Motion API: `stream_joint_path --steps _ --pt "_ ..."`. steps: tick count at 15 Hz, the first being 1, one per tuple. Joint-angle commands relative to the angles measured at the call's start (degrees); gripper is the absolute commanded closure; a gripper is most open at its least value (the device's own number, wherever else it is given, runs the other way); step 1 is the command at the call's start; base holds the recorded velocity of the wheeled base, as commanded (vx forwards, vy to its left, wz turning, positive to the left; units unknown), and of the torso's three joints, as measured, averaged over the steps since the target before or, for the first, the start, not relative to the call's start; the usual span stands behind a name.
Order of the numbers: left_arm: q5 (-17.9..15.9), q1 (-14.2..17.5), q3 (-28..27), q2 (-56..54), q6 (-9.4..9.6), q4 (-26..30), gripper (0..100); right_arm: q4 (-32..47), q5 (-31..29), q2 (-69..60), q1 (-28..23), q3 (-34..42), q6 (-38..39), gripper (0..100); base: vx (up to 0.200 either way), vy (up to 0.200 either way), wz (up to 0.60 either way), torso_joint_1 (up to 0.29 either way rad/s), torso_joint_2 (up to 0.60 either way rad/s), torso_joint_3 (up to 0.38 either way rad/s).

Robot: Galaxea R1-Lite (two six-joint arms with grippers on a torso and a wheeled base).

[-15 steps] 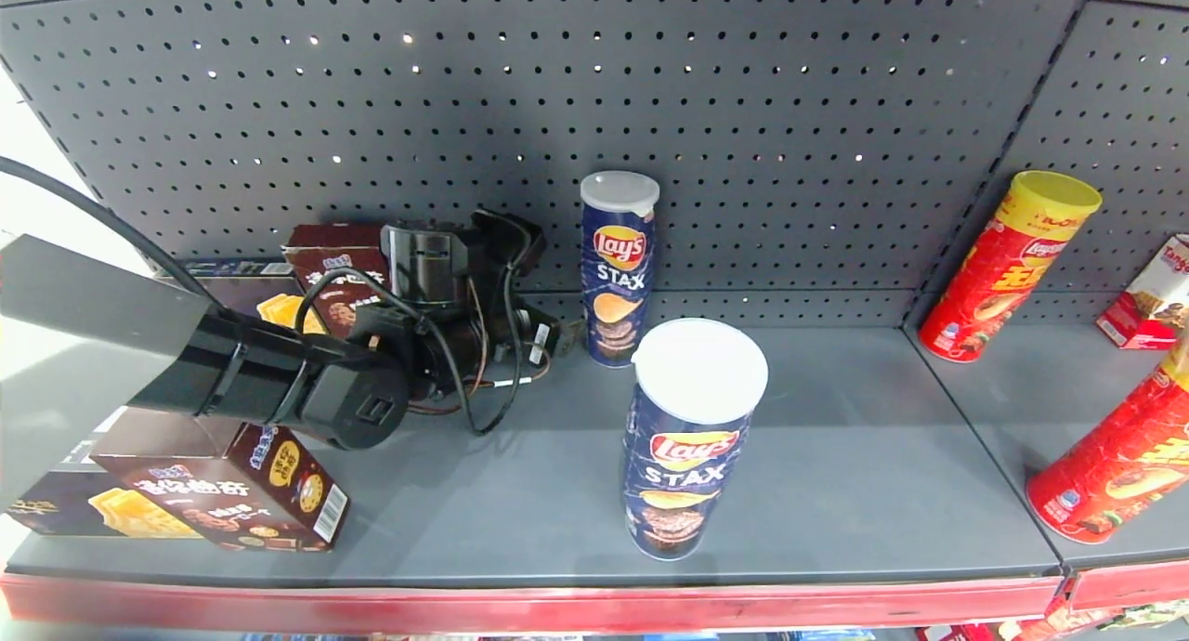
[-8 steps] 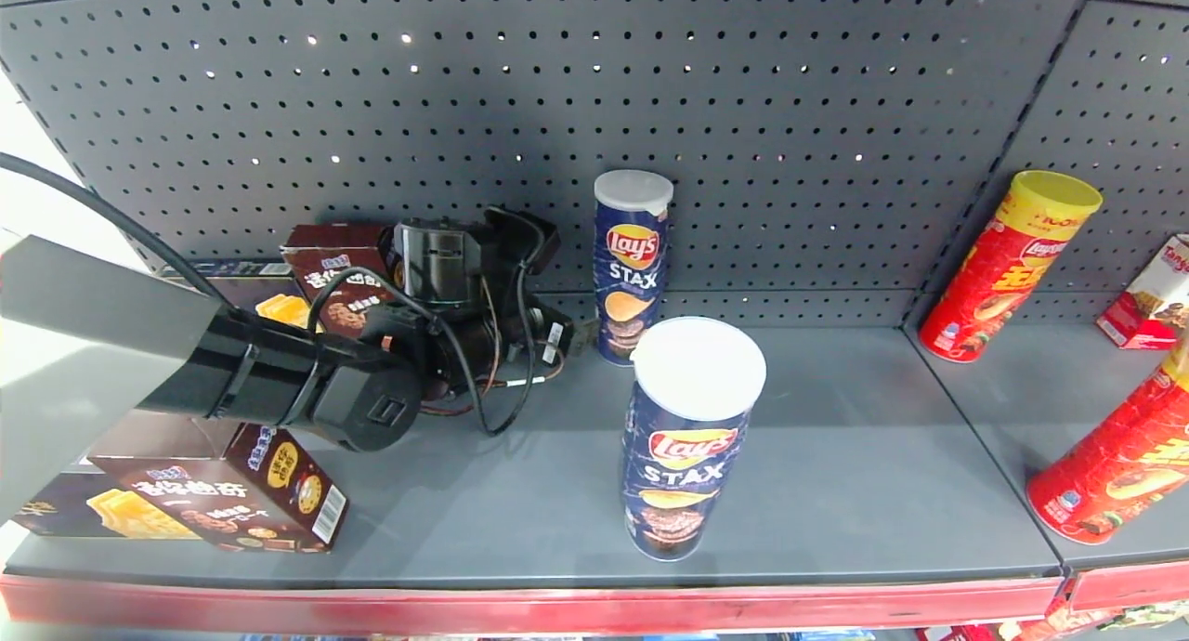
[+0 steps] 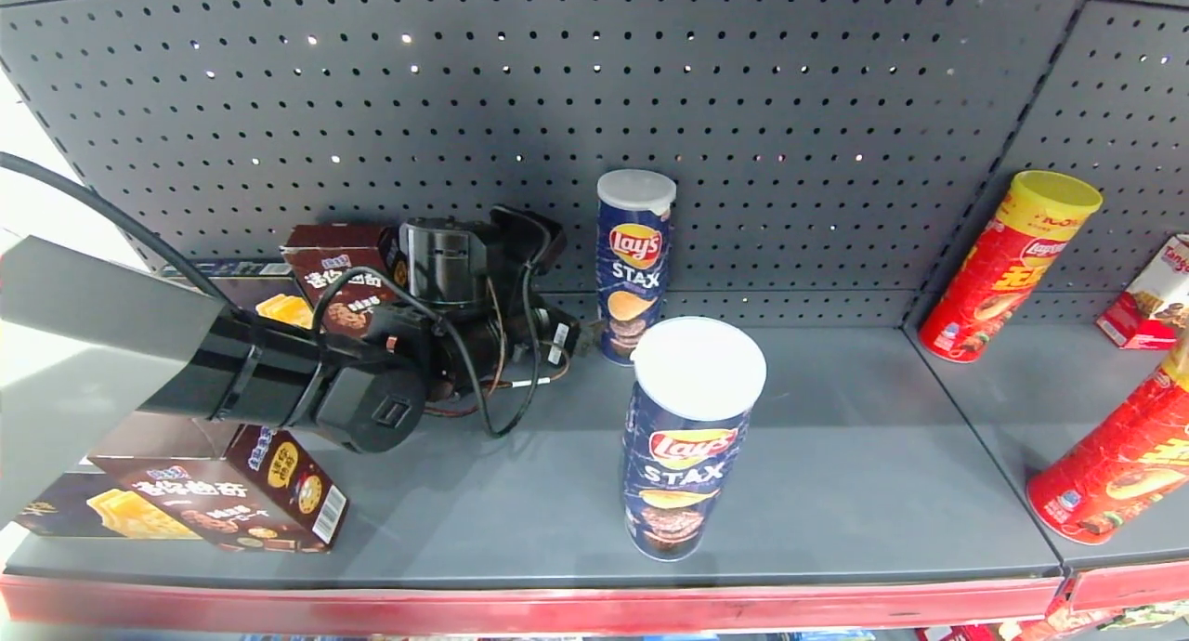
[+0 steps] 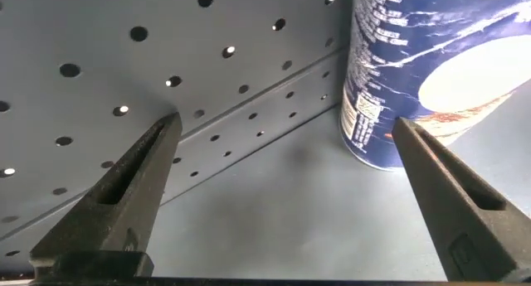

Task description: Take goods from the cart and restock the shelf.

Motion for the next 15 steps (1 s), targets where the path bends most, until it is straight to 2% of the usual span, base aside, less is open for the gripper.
stream_joint_path --steps 1,5,11,13,15 --pt "0.0 0.0 0.2 -0.3 0.1 -0.2 0 0.0 0.0 0.1 0.0 0.0 0.0 0 0.0 0.0 0.0 0.0 0.0 0.0" --pt "0.2 -0.2 0.4 -4.7 0.36 -2.6 0 0.0 0.0 0.1 0.0 0.0 0.0 0 0.0 0.0 0.0 0.0 0.0 0.0" --pt "0.3 0.0 1.2 -13.7 2.3 -2.2 0 0.0 0.0 0.1 0.0 0.0 0.0 0 0.0 0.0 0.0 0.0 0.0 0.0" --pt "3.1 0.0 4.4 -19.5 2.47 -2.6 0 0.0 0.0 0.1 0.0 0.0 0.0 0 0.0 0.0 0.0 0.0 0.0 0.0" --pt "4.2 0.0 7.9 -23.9 2.47 -2.9 0 0.1 0.2 0.1 0.4 0.0 -0.3 0 0.0 0.0 0.0 0.0 0.0 0.0"
